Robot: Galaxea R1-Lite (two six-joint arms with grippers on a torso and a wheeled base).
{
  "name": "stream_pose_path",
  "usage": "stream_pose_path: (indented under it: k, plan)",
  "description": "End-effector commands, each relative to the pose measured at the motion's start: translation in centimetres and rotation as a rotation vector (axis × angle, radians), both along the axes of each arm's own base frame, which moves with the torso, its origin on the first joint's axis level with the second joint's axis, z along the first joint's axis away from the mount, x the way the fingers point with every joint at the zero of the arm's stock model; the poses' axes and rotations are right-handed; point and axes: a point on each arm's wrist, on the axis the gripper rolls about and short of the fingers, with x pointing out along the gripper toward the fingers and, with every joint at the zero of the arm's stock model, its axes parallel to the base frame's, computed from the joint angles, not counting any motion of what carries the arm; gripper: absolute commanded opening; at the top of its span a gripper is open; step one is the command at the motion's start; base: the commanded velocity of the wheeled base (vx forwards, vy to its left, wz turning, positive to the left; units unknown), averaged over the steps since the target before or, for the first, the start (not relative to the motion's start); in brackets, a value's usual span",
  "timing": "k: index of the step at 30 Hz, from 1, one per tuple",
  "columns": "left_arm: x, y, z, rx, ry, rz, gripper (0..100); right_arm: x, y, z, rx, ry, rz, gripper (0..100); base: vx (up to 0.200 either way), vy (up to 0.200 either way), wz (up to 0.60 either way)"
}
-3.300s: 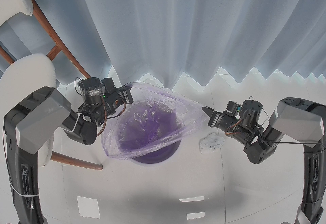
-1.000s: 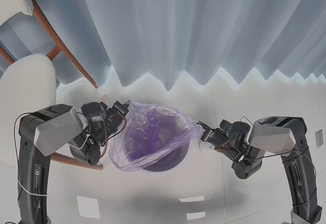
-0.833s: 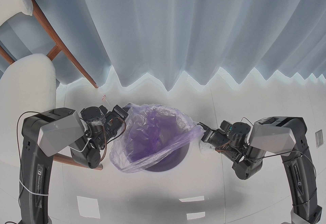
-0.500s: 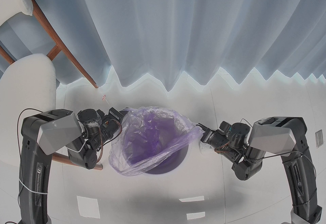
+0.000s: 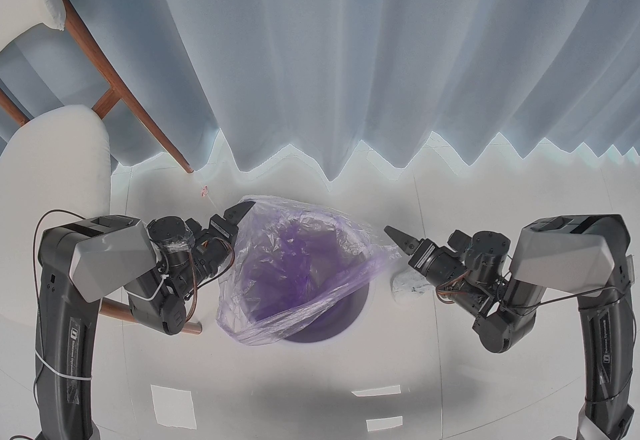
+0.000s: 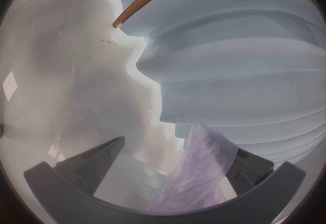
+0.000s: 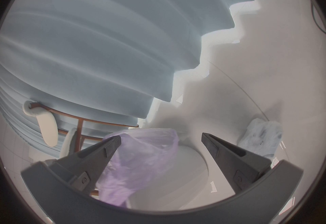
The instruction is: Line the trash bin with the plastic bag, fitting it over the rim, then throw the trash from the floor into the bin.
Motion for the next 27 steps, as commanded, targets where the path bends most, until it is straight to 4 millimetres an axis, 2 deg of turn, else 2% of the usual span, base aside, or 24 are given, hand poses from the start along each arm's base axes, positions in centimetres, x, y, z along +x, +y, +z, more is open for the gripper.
stream_pose_path:
  k: [1, 6, 7, 8, 12, 19, 22, 23, 24, 27]
  plan:
    - [-0.2, -0.2, 0.5, -0.013, 0.0, -0.01, 100, -2.4, -1.0, 4.7, 0.036, -0.039, 0.002, 100, 0.0, 0.0, 0.0]
    - [-0.2, 0.2, 1.1, -0.013, -0.013, 0.012, 100, -5.4, -2.0, 7.4, 0.056, 0.013, 0.008, 100, 0.0, 0.0, 0.0]
    - [-0.2, 0.2, 1.1, -0.014, -0.015, 0.013, 100, -5.5, -2.1, 7.4, 0.056, 0.015, 0.008, 100, 0.0, 0.0, 0.0]
    - [-0.3, 0.3, 2.1, -0.014, -0.037, 0.024, 100, -6.5, -2.4, 8.2, 0.071, 0.016, 0.013, 100, 0.0, 0.0, 0.0]
    - [-0.7, 0.4, 3.0, 0.011, -0.061, 0.053, 100, -7.8, -2.5, 9.4, 0.08, -0.001, 0.031, 100, 0.0, 0.0, 0.0]
    - [-3.6, 1.0, 4.7, 0.23, -0.123, 0.085, 100, -8.3, -2.9, 11.1, 0.089, -0.026, 0.029, 100, 0.0, 0.0, 0.0]
    - [-4.8, 1.2, 4.6, 0.322, -0.125, 0.073, 100, -8.5, -2.8, 11.8, 0.075, 0.005, 0.032, 100, 0.0, 0.0, 0.0]
    - [-4.9, 1.2, 4.6, 0.329, -0.127, 0.073, 100, -8.5, -2.8, 11.8, 0.074, 0.006, 0.032, 100, 0.0, 0.0, 0.0]
    - [-5.0, 1.4, 4.2, 0.435, -0.159, 0.074, 100, -8.6, -2.7, 12.4, 0.06, 0.039, 0.037, 100, 0.0, 0.0, 0.0]
    - [-5.0, 2.1, 4.0, 0.552, -0.201, 0.091, 100, -9.0, -2.1, 12.8, 0.041, 0.083, 0.06, 100, 0.0, 0.0, 0.0]
